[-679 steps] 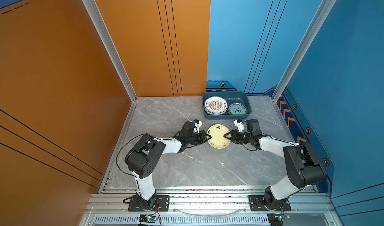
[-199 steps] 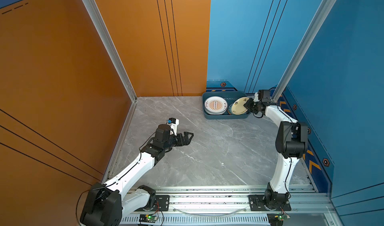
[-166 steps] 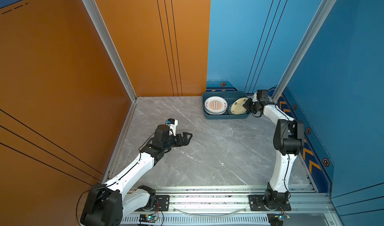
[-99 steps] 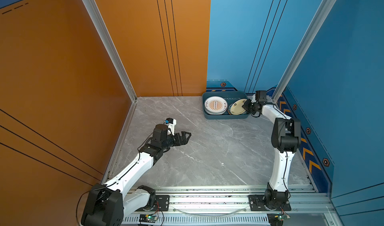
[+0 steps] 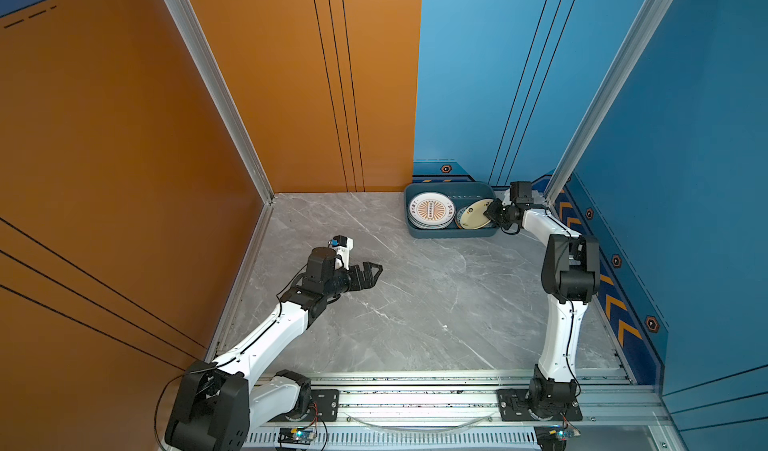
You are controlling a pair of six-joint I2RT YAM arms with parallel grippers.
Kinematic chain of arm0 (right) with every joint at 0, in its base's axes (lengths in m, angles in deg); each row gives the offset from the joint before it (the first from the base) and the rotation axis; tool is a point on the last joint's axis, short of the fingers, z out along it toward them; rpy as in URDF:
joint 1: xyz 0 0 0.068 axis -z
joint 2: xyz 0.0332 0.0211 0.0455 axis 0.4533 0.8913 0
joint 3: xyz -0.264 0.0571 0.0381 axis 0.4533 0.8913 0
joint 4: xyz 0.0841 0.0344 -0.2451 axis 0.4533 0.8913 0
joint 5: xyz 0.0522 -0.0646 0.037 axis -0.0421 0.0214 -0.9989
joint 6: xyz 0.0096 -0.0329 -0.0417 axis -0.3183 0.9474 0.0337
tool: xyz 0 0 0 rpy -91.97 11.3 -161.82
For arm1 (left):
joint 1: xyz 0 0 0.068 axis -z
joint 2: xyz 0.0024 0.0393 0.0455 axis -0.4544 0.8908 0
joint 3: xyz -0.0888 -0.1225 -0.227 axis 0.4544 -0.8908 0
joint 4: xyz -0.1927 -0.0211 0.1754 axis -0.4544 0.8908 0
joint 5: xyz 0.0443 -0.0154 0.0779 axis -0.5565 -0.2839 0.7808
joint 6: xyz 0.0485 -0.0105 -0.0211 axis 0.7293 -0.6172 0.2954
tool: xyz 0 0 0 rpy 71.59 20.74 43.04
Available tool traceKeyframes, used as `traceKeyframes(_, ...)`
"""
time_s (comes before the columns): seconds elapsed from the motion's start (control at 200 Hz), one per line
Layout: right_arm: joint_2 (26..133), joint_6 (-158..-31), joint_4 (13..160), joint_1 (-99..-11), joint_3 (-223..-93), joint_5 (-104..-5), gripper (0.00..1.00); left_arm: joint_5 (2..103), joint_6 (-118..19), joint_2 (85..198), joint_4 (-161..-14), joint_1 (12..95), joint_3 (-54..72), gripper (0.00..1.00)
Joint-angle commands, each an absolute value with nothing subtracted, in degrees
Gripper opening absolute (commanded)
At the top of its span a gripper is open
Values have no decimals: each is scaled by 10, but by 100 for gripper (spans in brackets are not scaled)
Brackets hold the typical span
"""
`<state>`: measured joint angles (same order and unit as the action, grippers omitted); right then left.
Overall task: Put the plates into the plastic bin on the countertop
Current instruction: 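Lower the cream plate against the blue-floral plate and open the right gripper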
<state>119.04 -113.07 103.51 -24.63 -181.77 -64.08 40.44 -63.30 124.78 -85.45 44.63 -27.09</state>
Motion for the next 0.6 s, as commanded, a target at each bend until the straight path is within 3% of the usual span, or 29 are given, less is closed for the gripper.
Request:
traceKeyframes(0.0,1200,-1120,1069,-243,-1828,-642,24,388,-633,1251,-861,442,-271,98)
traceKeyframes(0.215,1196,-1110,1087,-241,-1830,-643,39,385,-635,1254,-860,443,-271,98)
traceKeyframes(0.596,1163,-1086,1128,-239,-1820,-618,45,386,-635,1250,-857,443,-274,98)
